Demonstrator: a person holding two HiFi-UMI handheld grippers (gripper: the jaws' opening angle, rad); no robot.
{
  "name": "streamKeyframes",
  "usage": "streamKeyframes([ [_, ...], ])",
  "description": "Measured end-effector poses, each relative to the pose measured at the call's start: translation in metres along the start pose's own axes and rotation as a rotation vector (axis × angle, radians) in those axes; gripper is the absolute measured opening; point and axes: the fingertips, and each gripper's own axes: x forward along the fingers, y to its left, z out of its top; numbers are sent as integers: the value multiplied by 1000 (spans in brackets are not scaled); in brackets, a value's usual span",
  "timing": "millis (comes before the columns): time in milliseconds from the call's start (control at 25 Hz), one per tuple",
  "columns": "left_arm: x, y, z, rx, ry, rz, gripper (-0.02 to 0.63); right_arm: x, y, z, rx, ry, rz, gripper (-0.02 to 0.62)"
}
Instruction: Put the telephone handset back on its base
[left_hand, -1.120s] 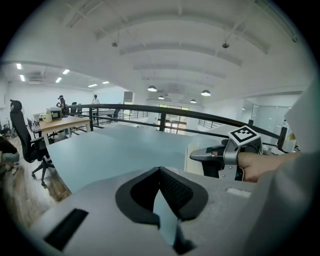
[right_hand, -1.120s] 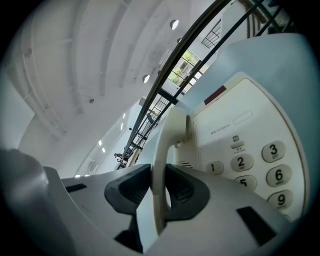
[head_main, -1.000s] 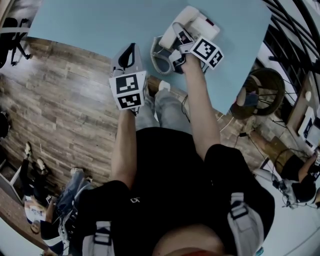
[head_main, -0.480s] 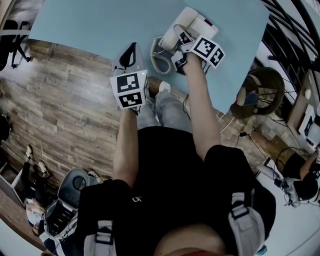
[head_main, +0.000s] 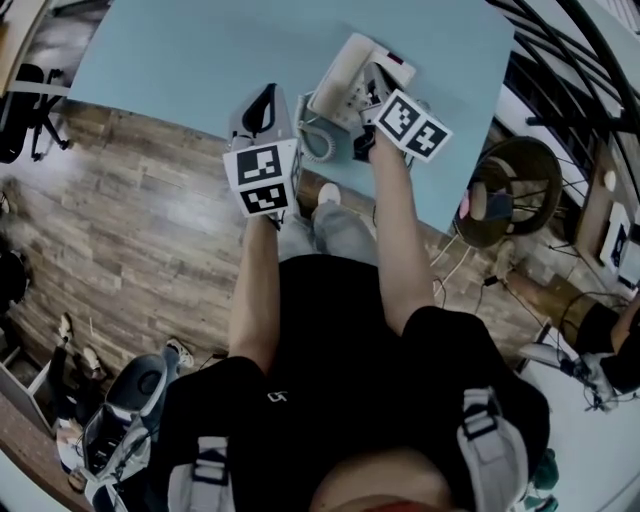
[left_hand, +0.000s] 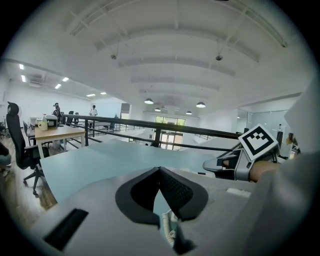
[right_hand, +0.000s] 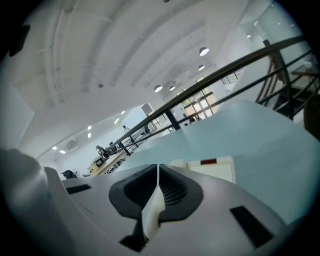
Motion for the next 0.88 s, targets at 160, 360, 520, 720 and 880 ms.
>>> streamKeyframes([
  [160, -5, -13, 21, 18, -49, -9, -2, -26, 14, 30, -165, -62, 33, 3],
  [360, -15, -19, 28, 39, -69, 5, -2, -25, -14, -36, -335, 232, -72, -2],
  [520, -22, -9, 28, 33, -66, 32, -2, -19, -24, -103, -373, 448, -90, -2],
  [720, -27, 8, 21, 20, -52, 61, -2, -4, -17, -134, -399, 522, -103, -3],
  [880, -27, 11, 22, 15, -52, 67, -2, 0, -18, -130, -416, 545, -138, -5],
])
